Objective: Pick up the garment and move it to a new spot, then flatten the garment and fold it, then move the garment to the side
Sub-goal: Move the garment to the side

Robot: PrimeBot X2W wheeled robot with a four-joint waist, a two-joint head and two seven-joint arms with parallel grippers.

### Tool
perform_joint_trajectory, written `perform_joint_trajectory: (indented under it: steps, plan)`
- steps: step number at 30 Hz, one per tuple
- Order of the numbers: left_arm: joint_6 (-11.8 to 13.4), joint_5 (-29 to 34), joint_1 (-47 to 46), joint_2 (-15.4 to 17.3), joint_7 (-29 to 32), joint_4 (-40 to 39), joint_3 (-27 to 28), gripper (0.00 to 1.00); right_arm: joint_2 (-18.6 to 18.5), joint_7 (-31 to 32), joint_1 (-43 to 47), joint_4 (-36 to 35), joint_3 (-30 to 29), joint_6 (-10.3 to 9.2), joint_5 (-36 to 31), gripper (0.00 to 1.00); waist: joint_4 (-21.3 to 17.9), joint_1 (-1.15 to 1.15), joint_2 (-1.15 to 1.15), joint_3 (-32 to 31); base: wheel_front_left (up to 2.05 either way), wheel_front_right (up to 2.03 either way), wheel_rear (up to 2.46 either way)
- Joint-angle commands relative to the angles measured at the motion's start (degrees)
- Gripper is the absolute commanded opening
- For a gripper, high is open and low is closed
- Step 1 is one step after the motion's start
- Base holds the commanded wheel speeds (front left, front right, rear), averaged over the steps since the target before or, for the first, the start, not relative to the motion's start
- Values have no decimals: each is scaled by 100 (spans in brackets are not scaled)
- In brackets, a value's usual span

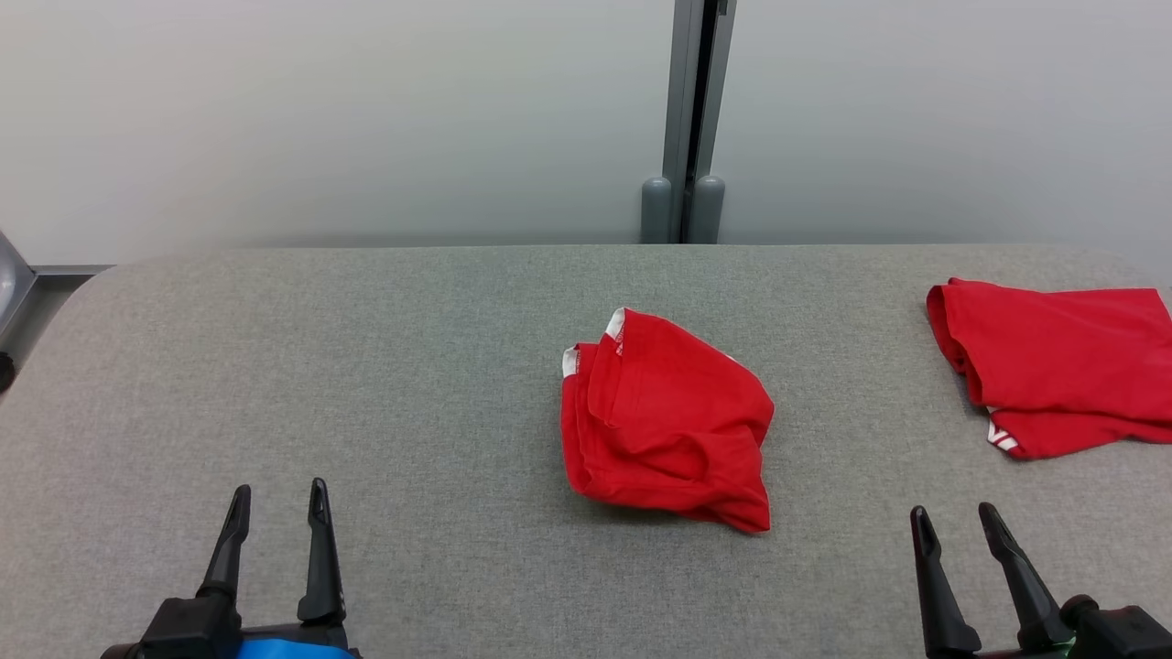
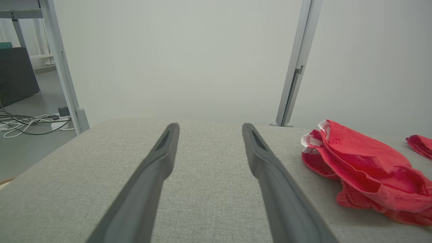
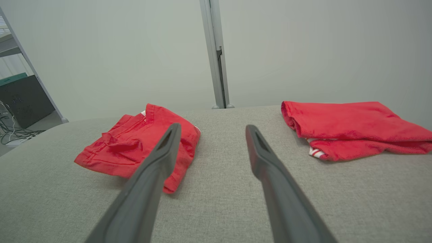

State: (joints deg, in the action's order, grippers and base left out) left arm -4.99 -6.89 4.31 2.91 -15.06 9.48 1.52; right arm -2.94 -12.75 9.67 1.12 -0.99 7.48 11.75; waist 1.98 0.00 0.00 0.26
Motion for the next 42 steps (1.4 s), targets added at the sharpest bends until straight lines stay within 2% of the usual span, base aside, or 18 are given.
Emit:
perform_joint_trajectory:
  steps: [1,27,35,42]
  plan:
    - [33,15,32,-3,-12,-2,23,100,5,-7,82,9,-21,4,30,100,3,0,0,-9,0,0,0]
    - [-10,28,-27,-3,-12,35,98,100,5,29,-47,116,-1,4,56,100,31,0,0,28,0,0,0]
    - [2,-14,-161,-4,-12,7,24,100,-67,320,-817,326,203,4,-216,100,81,0,0,217,0,0,0]
    - [34,-67,-358,-4,-12,8,-95,100,-180,832,-2064,1054,393,4,-308,100,281,0,0,528,0,0,0]
